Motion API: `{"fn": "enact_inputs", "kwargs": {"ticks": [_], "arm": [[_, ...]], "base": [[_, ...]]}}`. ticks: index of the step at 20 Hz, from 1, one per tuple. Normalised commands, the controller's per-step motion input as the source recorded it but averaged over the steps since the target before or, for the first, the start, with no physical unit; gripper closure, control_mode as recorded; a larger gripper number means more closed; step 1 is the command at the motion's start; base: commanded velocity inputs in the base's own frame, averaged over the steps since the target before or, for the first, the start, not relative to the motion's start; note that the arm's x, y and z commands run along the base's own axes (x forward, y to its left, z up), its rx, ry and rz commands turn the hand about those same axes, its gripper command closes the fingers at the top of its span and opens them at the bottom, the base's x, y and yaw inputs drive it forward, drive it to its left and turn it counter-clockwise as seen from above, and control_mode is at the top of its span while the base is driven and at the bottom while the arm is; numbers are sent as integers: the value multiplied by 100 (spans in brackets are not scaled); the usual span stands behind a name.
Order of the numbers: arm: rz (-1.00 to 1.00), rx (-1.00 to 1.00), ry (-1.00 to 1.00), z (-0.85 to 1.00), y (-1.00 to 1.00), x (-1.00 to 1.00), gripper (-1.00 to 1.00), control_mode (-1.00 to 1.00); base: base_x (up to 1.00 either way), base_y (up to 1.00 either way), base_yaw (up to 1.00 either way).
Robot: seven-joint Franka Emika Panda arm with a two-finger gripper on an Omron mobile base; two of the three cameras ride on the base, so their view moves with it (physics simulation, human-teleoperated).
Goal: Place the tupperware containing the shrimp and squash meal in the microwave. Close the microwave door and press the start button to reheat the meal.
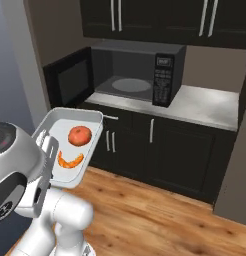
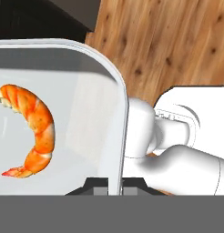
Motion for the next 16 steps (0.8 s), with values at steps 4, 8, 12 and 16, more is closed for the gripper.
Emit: {"fn": "enact_inputs", "kwargs": {"ticks": [4,8,12,16], "arm": [[0,0,0,0,0,0,100,100],[0,0,0,0,0,0,100,100],[0,0,0,0,0,0,100,100],[0,0,0,0,0,0,100,100]], "base": [[98,45,-7],[78,25,-8],[64,20,-8],[50,21,-7]]}}
